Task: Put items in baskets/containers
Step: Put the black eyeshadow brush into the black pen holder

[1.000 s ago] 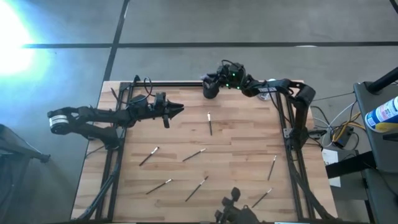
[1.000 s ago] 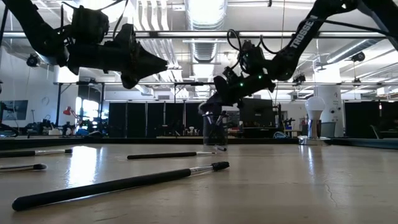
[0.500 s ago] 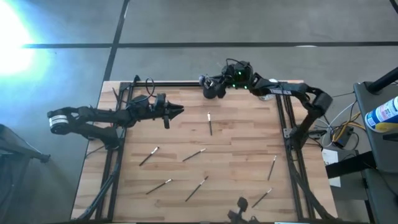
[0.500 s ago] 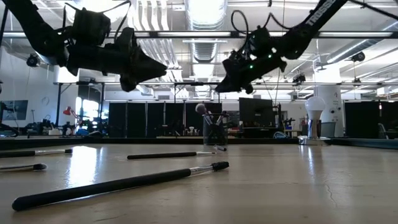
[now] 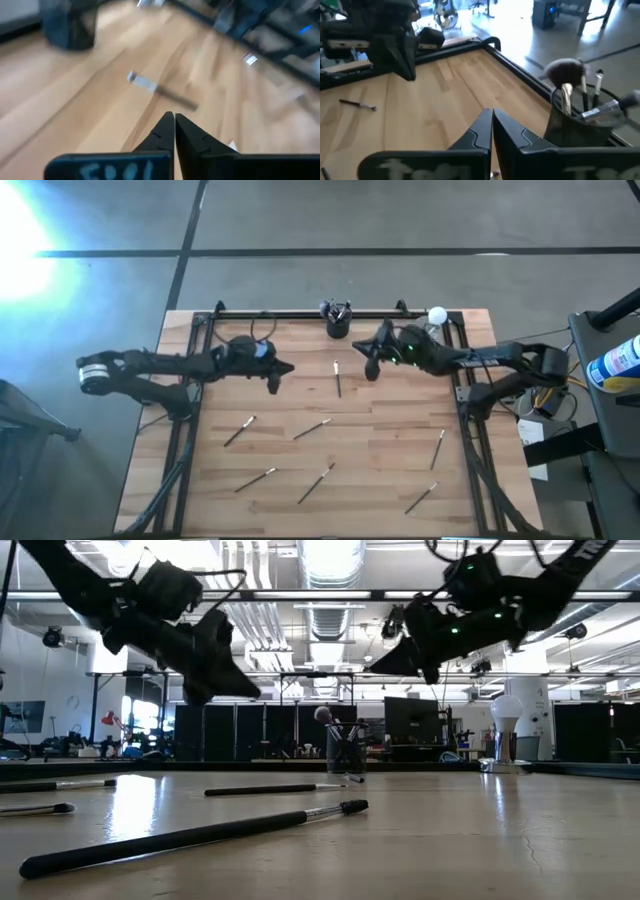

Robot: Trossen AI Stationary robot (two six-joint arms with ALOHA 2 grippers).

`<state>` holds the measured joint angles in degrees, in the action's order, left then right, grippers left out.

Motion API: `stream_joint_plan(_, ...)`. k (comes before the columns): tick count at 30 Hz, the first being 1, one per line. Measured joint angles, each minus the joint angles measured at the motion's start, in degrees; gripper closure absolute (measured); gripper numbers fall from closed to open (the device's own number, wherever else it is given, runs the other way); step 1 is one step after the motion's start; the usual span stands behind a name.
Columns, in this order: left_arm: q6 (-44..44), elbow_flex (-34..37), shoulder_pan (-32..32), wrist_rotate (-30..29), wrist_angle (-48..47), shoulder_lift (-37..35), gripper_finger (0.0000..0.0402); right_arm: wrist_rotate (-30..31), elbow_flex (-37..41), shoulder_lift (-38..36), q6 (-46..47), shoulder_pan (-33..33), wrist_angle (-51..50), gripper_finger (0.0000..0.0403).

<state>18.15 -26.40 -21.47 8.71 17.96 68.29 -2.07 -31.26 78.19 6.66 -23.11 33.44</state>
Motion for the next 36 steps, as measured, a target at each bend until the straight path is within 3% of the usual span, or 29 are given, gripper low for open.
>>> stream_joint_plan(10,6.6,-12.9,9.8,-9.5,-40.4,-0.1,0.0401,4.0,8.8,-9.7,2.0,3.2,2.6,0.0392)
stream_joint_plan(18,29.1,-16.4,21.3,-10.9,-58.4,-0.2,0.0386,4.3,13.9,-12.7,2.4,3.9,5.6,0.0392)
stream_joint_plan(26,45.8,-12.9,28.3,-15.4,-61.6,0.3,0.0301,4.3,18.0,-12.6,2.8,4.1,12.6,0.0392)
stream_joint_plan(31,47.5,-10.0,29.3,-16.4,-57.3,3.0,0.0272,3.9,17.5,-12.7,2.8,4.1,12.7,0.0392)
stream_joint_plan(36,46.0,-9.9,29.4,-16.1,-55.3,6.2,0.0269,3.6,17.3,-12.7,2.8,4.2,12.7,0.0392)
